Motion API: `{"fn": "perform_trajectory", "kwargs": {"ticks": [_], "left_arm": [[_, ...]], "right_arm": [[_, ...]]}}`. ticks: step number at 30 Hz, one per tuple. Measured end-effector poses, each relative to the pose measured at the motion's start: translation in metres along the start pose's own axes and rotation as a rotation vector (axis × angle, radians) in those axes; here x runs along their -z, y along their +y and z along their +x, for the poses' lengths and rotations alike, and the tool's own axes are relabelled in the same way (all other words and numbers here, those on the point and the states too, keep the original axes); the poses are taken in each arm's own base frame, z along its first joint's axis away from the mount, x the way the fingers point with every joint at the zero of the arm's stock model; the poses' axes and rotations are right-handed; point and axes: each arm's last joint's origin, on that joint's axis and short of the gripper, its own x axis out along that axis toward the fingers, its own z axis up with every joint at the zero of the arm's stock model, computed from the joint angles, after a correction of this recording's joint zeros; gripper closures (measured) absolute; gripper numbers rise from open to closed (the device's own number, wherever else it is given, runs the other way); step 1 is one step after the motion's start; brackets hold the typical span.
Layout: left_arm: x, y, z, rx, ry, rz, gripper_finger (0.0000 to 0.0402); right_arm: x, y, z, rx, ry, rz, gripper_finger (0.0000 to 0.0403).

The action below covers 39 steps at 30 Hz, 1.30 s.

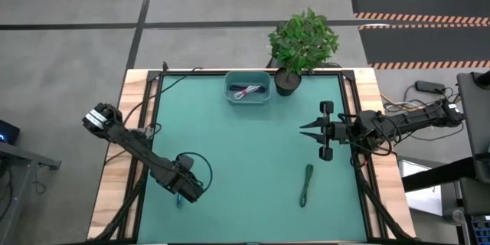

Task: Pick and place USB-C Cables
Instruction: Put the blue charger cable into the green bin

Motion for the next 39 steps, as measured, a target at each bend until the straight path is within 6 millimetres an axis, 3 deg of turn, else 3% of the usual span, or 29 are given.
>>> {"fn": "perform_trajectory", "kwargs": {"ticks": [13,31,39], "left_arm": [[-0.001,0.008,0.032,0.046,-0.026,-0.065,0.0198],[-0.001,0.009,0.033,0.047,-0.032,-0.065,0.0302],[-0.003,0.008,0.032,0.065,-0.114,-0.038,0.0366]], "right_arm": [[0.0,0.0,0.0,-0.001,0.001,0.0,0.0344],[0.0,0.0,0.0,-0.001,0.001,-0.007,0.0344],[0.0,0.0,0.0,-0.001,0.002,-0.007,0.0344]]}}
